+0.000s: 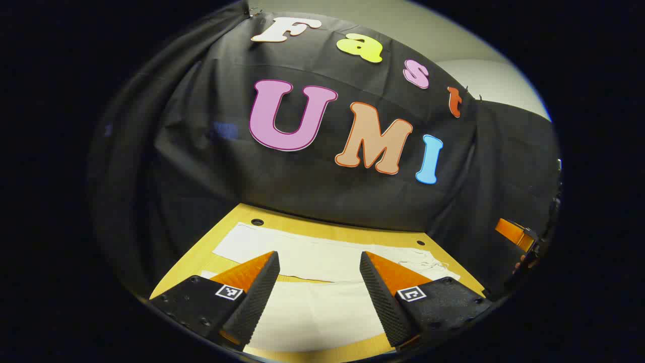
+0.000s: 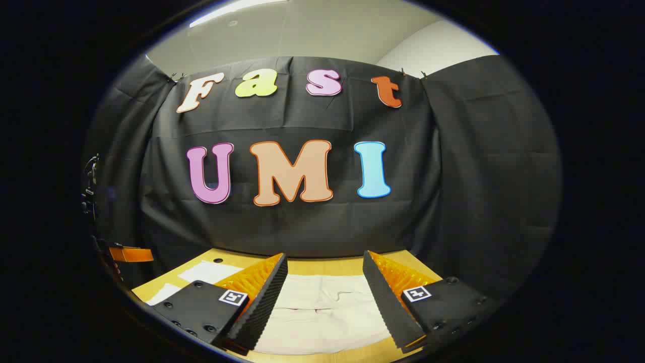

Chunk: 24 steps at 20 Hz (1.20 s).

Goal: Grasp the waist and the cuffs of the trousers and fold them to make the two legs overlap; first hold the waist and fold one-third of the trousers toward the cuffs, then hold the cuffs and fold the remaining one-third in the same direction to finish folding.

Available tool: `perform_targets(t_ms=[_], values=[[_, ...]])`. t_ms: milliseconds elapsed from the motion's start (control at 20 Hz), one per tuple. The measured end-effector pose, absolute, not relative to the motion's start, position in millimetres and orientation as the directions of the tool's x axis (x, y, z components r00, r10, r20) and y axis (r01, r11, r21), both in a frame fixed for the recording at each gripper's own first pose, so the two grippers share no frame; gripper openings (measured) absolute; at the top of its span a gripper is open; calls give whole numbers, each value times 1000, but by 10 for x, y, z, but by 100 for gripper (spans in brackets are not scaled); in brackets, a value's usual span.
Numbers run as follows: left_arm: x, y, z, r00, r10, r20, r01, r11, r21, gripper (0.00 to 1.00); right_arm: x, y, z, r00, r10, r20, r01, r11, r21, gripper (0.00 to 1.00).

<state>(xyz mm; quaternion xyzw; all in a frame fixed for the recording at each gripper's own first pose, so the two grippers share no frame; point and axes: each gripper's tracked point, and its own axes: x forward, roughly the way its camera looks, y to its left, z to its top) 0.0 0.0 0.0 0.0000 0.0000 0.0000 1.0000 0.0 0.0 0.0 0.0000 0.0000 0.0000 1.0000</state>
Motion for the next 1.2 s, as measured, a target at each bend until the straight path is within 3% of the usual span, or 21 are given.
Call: perform_targets(t_ms=[150,200,350,500,1050,1100,1200], values=[[39,-66,43,1000,5,-4,-5,1000,4,95,52,9,-12,999,28,-17,-28,999,-22,92],[45,-89,36,1000,1,-3,-1,1000,7,95,66,6,-24,999,37,-22,-38,999,-26,96],[72,-130,34,1000,4,0,-4,1000,22,95,86,5,-131,997,61,-43,-61,998,-13,92],[70,-144,-27,1000,17,-13,-16,998,61,95,99,-25,-202,996,67,-66,-68,998,-8,96],[51,-102,-409,993,5,-119,2,998,58,95,158,-150,-383,988,90,-127,-94,995,-26,96],[45,-59,-497,990,11,-138,-3,998,60,95,165,-151,-405,986,96,-137,-101,995,-27,93],[24,33,-674,983,17,-184,-4,997,72,95,181,-171,-487,982,102,-158,-108,994,-35,96]])
